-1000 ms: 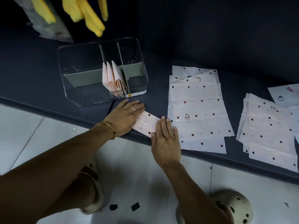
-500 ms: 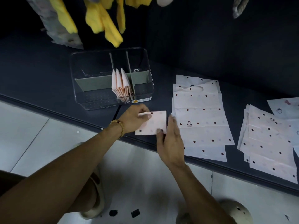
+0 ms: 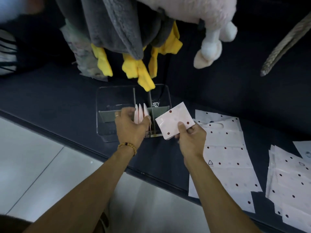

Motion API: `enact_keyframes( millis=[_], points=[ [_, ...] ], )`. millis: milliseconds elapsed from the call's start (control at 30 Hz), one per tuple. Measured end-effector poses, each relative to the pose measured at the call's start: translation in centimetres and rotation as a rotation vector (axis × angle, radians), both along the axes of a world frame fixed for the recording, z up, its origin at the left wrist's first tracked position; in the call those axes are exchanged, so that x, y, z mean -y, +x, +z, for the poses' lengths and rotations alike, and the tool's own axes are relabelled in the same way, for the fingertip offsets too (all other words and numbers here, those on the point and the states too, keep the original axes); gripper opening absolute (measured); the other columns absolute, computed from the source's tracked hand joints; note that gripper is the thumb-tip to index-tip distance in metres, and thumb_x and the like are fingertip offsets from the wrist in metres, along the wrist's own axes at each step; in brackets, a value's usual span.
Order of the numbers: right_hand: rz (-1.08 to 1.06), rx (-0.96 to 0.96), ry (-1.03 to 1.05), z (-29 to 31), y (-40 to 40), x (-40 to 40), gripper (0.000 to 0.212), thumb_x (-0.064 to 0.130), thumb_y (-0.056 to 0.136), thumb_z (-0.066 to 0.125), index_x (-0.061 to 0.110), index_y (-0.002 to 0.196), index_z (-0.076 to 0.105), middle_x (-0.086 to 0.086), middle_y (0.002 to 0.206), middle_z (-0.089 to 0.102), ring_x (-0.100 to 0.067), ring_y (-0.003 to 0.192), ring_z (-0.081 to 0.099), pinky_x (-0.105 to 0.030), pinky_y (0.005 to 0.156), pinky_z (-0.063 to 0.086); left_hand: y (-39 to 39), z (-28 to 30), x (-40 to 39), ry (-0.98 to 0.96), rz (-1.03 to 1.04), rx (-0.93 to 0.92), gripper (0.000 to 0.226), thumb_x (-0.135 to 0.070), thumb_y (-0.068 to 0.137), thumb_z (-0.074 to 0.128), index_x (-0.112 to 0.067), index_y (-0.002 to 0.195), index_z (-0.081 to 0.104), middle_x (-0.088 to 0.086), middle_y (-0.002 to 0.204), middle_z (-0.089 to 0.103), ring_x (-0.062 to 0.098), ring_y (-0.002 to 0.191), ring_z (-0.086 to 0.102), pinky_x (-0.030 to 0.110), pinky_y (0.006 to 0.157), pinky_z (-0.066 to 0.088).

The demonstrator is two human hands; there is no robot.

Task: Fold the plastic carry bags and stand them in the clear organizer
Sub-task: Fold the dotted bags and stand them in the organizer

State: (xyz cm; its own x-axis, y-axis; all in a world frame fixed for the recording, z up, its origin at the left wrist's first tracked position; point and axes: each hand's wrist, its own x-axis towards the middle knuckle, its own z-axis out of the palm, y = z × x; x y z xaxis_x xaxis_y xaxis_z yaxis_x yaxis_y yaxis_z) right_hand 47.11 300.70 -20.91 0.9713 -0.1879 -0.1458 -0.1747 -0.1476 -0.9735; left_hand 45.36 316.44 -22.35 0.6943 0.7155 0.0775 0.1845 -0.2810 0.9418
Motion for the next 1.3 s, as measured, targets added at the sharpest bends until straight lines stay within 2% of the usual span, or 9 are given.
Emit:
enact_keyframes(
  millis=[100, 200, 367, 467, 633, 767, 867, 1033, 1300],
  points=[
    [-0.014, 0.029, -0.048, 0.0, 1.3, -1.3, 0.004, 0.018, 0.094, 0.056, 0.016, 0.096, 0.059, -0.008, 0.091, 0.072, -0.016, 0.069, 0.07, -0.026, 0.059, 0.056, 1.4, -0.9, 0.0, 0.045, -0.044, -0.161, 0.065, -0.038, 0.064, 0.081, -0.018, 0.115, 0.048, 0.0, 0.112, 0.046, 0.014, 0.091, 0.053, 0.026, 0.075, 0.044],
    [0.064, 0.053, -0.114, -0.2, 2.2, -2.9, 0.01, 0.015, 0.092, 0.057, 0.023, 0.086, 0.057, -0.001, 0.077, 0.071, -0.011, 0.064, 0.07, -0.029, 0.063, 0.059, 1.6, -1.4, -0.6, 0.076, 0.006, -0.207, 0.041, -0.018, 0.074, 0.072, -0.016, 0.111, 0.054, 0.004, 0.107, 0.059, 0.021, 0.092, 0.059, 0.026, 0.073, 0.043],
    [0.132, 0.215, -0.526, -1.1, 2.6, -4.6, 0.013, 0.015, 0.094, 0.056, 0.004, 0.095, 0.063, -0.011, 0.089, 0.07, -0.023, 0.075, 0.069, -0.005, 0.046, 0.044, 0.5, -1.2, -2.3, 0.055, 0.074, -0.16, 0.028, -0.005, 0.074, 0.065, -0.021, 0.097, 0.064, 0.001, 0.093, 0.068, 0.018, 0.084, 0.064, 0.028, 0.073, 0.052],
    [0.347, 0.239, -0.671, -1.7, 2.3, -5.8, 0.017, 0.019, 0.096, 0.052, 0.006, 0.1, 0.062, -0.013, 0.092, 0.068, -0.028, 0.08, 0.065, -0.032, 0.061, 0.056, 0.1, -1.0, -2.4, 0.044, 0.016, -0.099, 0.028, -0.01, 0.074, 0.07, -0.029, 0.092, 0.06, -0.005, 0.09, 0.066, 0.005, 0.078, 0.062, 0.015, 0.065, 0.047],
    [0.483, 0.231, -0.49, -1.7, 1.6, -6.6, 0.017, 0.032, 0.094, 0.055, 0.024, 0.108, 0.061, 0.011, 0.089, 0.068, -0.005, 0.077, 0.061, -0.011, 0.06, 0.045, -0.5, -1.3, -2.3, 0.04, -0.085, -0.041, 0.02, -0.021, 0.082, 0.068, -0.026, 0.1, 0.064, -0.007, 0.094, 0.065, 0.0, 0.08, 0.061, 0.004, 0.063, 0.044],
    [0.569, 0.174, -0.586, -1.9, 1.9, -6.4, 0.018, 0.03, 0.095, 0.052, 0.021, 0.094, 0.066, 0.006, 0.081, 0.069, -0.014, 0.073, 0.064, -0.037, 0.068, 0.056, -0.7, -1.4, -2.1, 0.016, -0.124, -0.075, 0.02, -0.018, 0.086, 0.064, -0.02, 0.105, 0.068, -0.006, 0.094, 0.068, -0.002, 0.08, 0.062, 0.003, 0.065, 0.045],
    [0.657, 0.107, -0.471, -1.7, 1.6, -6.0, 0.019, 0.037, 0.094, 0.055, 0.025, 0.099, 0.068, 0.01, 0.091, 0.072, -0.004, 0.082, 0.066, -0.03, 0.075, 0.057, -0.9, -1.2, -1.8, -0.061, -0.136, -0.096, 0.02, -0.02, 0.089, 0.062, -0.017, 0.107, 0.068, -0.006, 0.093, 0.07, -0.003, 0.08, 0.063, 0.002, 0.064, 0.045],
    [0.419, 0.138, -0.329, -1.2, 0.5, -2.2, 0.02, 0.035, 0.093, 0.057, 0.029, 0.11, 0.066, 0.026, 0.087, 0.062, 0.012, 0.085, 0.061, -0.007, 0.071, 0.048, -3.0, -0.9, 0.1, -0.386, 0.003, -0.041, 0.015, -0.019, 0.091, 0.06, -0.014, 0.102, 0.067, 0.001, 0.093, 0.071, 0.013, 0.088, 0.066, 0.029, 0.082, 0.055],
    [0.068, -0.032, -0.518, -3.8, -2.8, 13.3, 0.026, 0.025, 0.095, 0.056, 0.017, 0.119, 0.063, 0.0, 0.119, 0.064, -0.013, 0.108, 0.059, -0.027, 0.096, 0.047, -6.0, -2.0, 9.0, -0.373, -0.293, -0.124, 0.008, -0.017, 0.091, 0.061, -0.022, 0.09, 0.068, -0.004, 0.09, 0.069, 0.013, 0.088, 0.066, 0.033, 0.083, 0.055]
  ],
)
